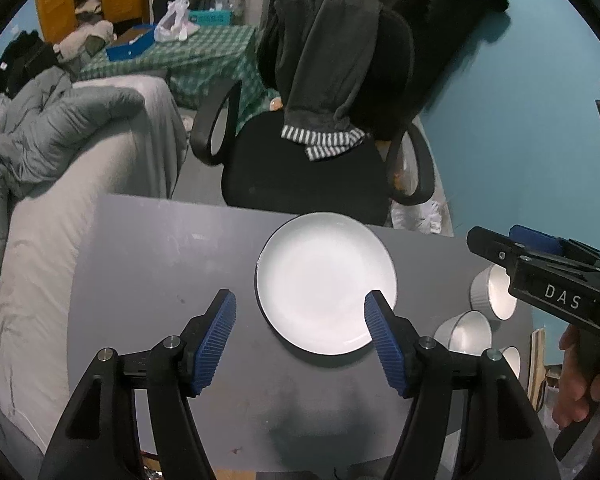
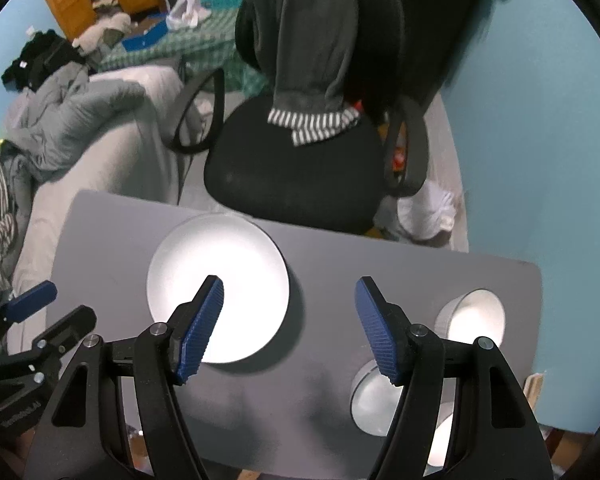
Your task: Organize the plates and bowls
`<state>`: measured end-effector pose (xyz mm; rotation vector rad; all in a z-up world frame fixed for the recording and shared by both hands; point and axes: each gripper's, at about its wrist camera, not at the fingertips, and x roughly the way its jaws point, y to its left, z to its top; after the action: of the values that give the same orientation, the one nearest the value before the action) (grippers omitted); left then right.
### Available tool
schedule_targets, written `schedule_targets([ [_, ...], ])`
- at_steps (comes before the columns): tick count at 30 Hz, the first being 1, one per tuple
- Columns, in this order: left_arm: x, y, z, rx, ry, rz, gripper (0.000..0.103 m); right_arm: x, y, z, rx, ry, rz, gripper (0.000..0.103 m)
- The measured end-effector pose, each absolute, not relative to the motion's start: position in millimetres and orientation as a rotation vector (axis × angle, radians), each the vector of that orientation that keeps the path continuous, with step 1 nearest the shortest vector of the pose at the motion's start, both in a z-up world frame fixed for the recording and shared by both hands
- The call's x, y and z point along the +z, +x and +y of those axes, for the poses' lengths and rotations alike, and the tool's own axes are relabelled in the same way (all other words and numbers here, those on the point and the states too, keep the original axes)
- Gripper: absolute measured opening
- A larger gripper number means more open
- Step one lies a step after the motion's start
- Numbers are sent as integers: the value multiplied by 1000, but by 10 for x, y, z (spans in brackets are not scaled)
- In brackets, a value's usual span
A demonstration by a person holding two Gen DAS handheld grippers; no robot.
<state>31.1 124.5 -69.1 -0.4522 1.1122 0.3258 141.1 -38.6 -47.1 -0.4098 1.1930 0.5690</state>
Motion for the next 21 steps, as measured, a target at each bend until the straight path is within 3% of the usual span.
schedule_targets([
  [2, -569, 289, 1213, 324, -431, 1093, 69, -337, 1361, -408, 569, -399, 1172, 68],
  [4, -483, 276, 1197, 320, -418, 1082, 76, -270, 1315, -430, 566, -392, 1160, 68],
  [21, 229, 51, 1056, 250, -330, 953, 80, 379, 966, -721, 523, -273, 1055, 68],
])
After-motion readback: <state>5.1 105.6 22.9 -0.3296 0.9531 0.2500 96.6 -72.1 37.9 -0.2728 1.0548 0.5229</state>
